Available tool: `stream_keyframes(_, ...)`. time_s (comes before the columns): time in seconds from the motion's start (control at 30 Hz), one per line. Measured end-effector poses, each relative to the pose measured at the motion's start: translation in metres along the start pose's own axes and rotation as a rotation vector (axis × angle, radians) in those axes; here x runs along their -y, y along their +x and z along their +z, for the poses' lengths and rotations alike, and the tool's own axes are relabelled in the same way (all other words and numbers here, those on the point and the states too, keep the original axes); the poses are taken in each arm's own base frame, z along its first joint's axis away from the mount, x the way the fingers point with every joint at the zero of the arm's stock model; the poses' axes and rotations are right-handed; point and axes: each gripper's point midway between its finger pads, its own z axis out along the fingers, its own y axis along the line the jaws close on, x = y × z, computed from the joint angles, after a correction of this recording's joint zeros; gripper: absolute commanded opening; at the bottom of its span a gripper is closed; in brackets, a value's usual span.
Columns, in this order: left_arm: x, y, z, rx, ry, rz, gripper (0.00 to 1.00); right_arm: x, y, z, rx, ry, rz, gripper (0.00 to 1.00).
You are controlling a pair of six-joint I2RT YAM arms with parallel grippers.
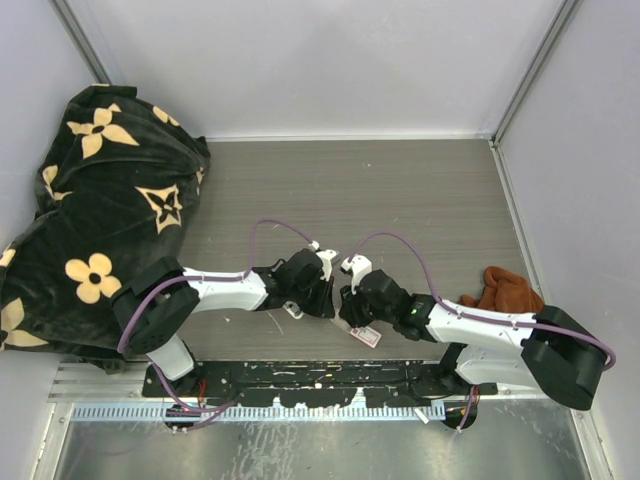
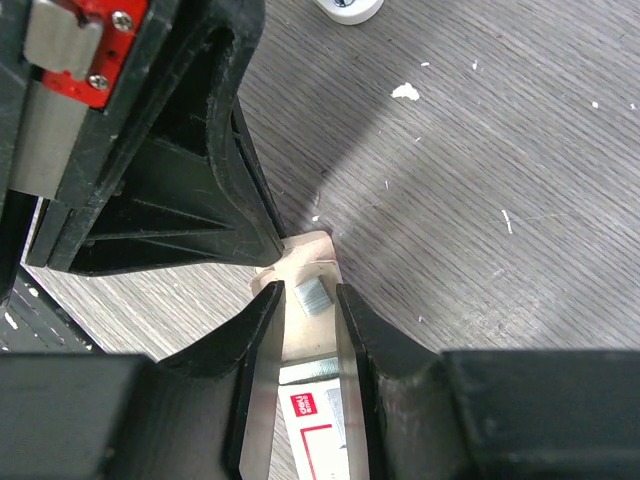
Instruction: Load the staples into the stapler
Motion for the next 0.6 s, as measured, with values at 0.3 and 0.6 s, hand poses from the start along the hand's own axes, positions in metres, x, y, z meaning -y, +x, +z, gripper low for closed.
stream_keyframes(0.3, 0.0024, -0.0028, 0.0002, 0.004, 0.006, 0.002, 0.00, 0.0026, 0.0063, 0.0043, -0.024, 0.010, -0.006, 0.33)
stream_keyframes(0.6, 0.0024, -0.0029, 0.0002, 0.004, 0.006, 0.002, 0.00, 0.0040, 0.0088, 0.0063, -0.031, 0.019, -0.015, 0.33)
